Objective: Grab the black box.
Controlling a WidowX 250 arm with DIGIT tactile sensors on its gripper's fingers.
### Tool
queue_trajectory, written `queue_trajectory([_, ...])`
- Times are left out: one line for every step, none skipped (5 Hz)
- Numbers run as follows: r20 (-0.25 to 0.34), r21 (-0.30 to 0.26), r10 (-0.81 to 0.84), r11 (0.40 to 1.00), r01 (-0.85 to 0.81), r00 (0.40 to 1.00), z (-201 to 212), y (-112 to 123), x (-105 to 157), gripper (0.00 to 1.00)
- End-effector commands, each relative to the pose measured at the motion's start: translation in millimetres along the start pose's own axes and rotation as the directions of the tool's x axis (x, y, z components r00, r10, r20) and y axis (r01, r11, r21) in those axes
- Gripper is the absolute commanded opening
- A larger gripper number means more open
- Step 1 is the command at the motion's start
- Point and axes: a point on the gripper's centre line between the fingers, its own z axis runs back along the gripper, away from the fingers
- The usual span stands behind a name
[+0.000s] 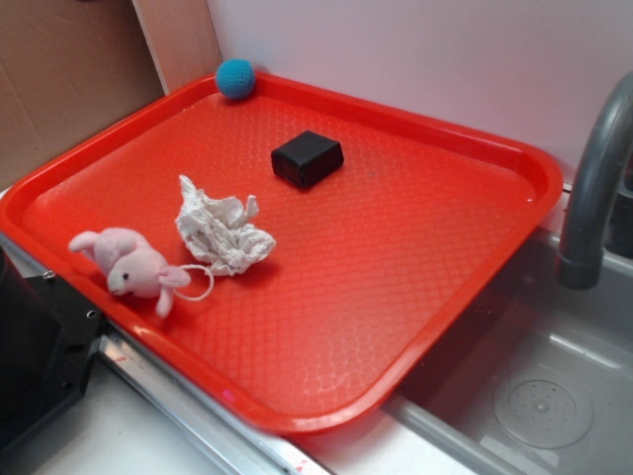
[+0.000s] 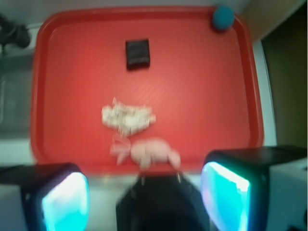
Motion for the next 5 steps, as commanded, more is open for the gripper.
queue_trajectory([0.086, -0.028, 0.023, 0.999, -0.021, 0.996, -14, 5, 40, 1.00])
queue_trajectory([0.086, -0.028, 0.023, 0.999, -0.021, 0.996, -14, 5, 40, 1.00])
queue_trajectory([0.086, -0.028, 0.023, 0.999, -0.021, 0.996, -14, 5, 40, 1.00])
queue_trajectory([0.033, 0.050, -0.012, 0.999, 0.010, 0.999, -68, 6, 73, 1.00])
queue_trajectory([0.011, 0.064, -0.021, 0.998, 0.020, 1.000, -104, 12, 95, 1.00])
